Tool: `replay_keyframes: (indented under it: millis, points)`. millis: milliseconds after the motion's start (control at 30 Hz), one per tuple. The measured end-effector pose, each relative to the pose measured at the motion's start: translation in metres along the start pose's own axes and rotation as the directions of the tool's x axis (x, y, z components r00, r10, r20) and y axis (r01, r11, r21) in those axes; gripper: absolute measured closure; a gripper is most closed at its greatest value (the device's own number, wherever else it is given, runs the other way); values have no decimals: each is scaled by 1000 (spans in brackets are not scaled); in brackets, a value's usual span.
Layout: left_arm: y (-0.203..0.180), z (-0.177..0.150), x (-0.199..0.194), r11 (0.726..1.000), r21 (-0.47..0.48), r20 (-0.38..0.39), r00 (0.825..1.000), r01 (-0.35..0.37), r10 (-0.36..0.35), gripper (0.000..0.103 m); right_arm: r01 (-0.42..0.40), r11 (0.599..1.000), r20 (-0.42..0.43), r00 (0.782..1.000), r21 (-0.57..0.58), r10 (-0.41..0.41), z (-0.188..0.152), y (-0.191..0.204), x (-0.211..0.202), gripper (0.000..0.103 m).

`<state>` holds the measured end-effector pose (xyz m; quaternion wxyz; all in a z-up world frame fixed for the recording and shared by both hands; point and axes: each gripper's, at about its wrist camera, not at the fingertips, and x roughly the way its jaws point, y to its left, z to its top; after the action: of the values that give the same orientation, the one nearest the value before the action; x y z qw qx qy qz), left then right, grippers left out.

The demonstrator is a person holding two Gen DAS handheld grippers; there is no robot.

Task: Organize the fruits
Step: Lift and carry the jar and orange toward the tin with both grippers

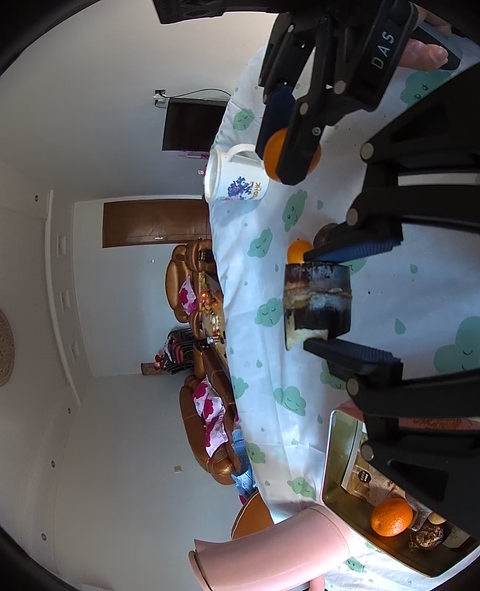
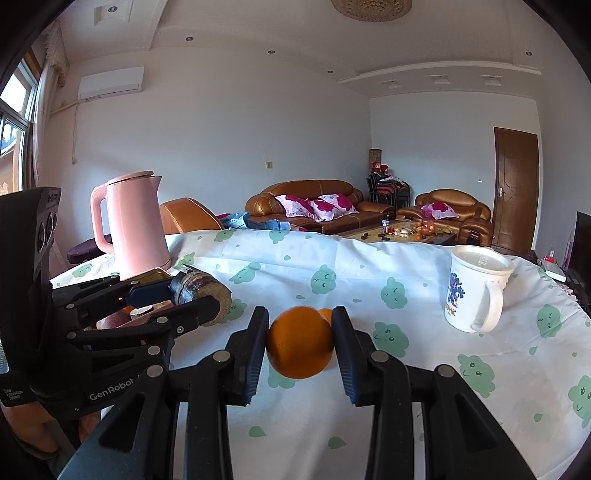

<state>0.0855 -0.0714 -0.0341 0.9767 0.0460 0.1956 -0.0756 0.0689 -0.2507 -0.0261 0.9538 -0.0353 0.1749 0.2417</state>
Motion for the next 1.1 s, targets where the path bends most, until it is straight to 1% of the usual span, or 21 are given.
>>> replay_keyframes:
  millis: [300,500,933,1100]
  points:
    - [2,-1,-9,1000,-8,38,999,-14,14,62,-1,1000,38,999,-18,2,0,3,-9,66]
    - [3,-1,-10,1000,-10,43,999,-19,19,62,-14,999,56,998,-32,16,-1,5,-14,66]
    - [9,-4,-18,999,-19,47,999,-26,27,62,-12,997,39,999,-70,15,-2,16,-14,66]
    - [10,-4,-18,999,-19,45,998,-32,32,62,-28,997,28,999,-68,29,-1,19,-12,66]
